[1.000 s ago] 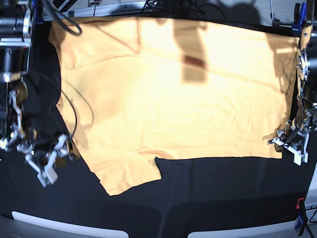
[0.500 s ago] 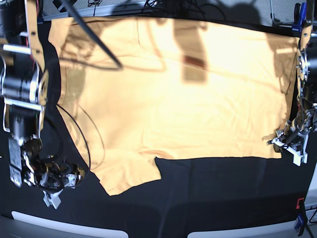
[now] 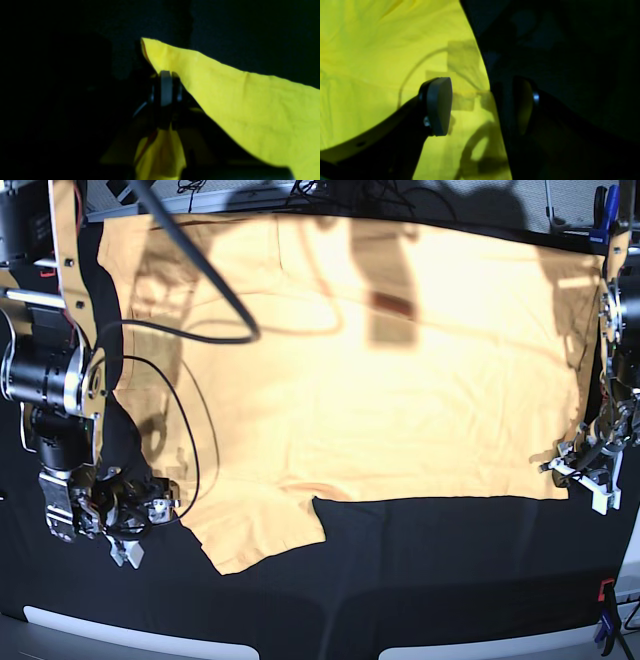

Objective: Layout the t-shirt on the table in an organized manner, then fold the t-shirt properly
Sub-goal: 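Grasp the side edges of the shirt with both grippers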

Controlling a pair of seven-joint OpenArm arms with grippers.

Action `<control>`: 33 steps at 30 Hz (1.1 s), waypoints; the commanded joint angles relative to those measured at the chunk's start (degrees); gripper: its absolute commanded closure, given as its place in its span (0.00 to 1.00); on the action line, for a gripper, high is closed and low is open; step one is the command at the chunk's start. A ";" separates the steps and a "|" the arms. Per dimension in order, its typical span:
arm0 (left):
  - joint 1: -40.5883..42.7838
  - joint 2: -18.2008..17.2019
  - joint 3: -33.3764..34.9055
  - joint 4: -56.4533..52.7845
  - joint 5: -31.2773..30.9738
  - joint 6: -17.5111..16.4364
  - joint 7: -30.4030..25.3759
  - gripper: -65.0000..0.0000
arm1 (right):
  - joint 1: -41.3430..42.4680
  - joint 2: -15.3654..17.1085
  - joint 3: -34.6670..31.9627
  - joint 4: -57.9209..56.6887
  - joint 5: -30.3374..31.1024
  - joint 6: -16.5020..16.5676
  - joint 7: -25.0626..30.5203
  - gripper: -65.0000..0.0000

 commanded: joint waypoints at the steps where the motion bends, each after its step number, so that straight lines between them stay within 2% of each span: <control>1: -1.25 -0.66 -0.09 0.48 0.07 -0.37 0.13 1.00 | 1.07 0.46 0.20 0.76 0.33 0.04 0.17 0.43; 10: -1.25 -0.66 -0.09 0.48 0.04 -0.39 0.15 1.00 | -2.51 0.46 0.20 0.79 0.94 0.37 -0.04 0.53; 16: -1.25 -0.66 -0.09 0.48 -0.11 -0.39 0.15 1.00 | -2.49 0.46 0.20 0.90 4.35 9.29 0.17 0.87; 20: -1.25 -0.66 -0.09 0.48 -0.11 -0.39 0.15 1.00 | -2.54 0.52 0.20 1.97 4.57 10.46 0.17 0.99; 29: -1.07 -0.79 -0.09 2.10 -0.17 -0.42 0.20 1.00 | -3.67 0.50 0.20 13.53 4.68 10.46 -2.10 1.00; 33: 1.46 -1.68 -0.11 7.32 -4.17 -0.39 1.55 1.00 | -6.67 1.27 0.20 20.37 6.80 10.46 -3.78 1.00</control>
